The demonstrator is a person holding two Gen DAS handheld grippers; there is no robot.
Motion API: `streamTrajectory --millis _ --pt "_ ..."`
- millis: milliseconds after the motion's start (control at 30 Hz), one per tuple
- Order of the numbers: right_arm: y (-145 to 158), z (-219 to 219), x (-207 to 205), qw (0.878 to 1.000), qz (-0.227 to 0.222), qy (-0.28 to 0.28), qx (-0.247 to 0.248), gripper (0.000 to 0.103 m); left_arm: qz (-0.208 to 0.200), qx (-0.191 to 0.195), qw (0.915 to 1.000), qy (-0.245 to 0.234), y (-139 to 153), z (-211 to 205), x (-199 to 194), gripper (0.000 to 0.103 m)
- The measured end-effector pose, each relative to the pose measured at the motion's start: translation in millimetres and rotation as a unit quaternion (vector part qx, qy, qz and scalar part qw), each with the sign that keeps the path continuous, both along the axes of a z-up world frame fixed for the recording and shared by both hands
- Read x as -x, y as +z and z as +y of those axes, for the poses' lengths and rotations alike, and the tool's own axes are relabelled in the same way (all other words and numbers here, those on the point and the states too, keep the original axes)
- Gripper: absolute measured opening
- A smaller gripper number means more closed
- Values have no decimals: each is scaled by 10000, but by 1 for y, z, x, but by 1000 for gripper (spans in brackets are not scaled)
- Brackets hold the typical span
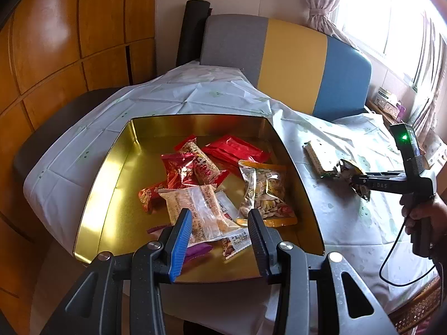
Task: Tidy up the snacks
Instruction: 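Move both tools back toward the remaining snacks on the table, then close the left tool on the cracker sleeve while the right tool grasps the yellow chip bag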
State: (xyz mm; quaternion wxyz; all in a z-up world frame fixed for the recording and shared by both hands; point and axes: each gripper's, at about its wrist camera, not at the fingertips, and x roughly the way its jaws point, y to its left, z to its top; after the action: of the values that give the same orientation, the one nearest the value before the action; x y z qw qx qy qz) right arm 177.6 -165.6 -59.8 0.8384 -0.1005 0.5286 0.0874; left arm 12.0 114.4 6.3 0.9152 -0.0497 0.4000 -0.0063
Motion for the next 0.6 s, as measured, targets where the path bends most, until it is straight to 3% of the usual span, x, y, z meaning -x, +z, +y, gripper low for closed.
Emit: streamTrajectory --millis 300,600 --pt "2 -49 29 9985 198 -129 484 28 -122 -71 9991 -394 14 -25 -9 42" --pt "2 -71 38 9994 185 -273 101 33 -122 -117 9940 -1078 32 -83 -28 42"
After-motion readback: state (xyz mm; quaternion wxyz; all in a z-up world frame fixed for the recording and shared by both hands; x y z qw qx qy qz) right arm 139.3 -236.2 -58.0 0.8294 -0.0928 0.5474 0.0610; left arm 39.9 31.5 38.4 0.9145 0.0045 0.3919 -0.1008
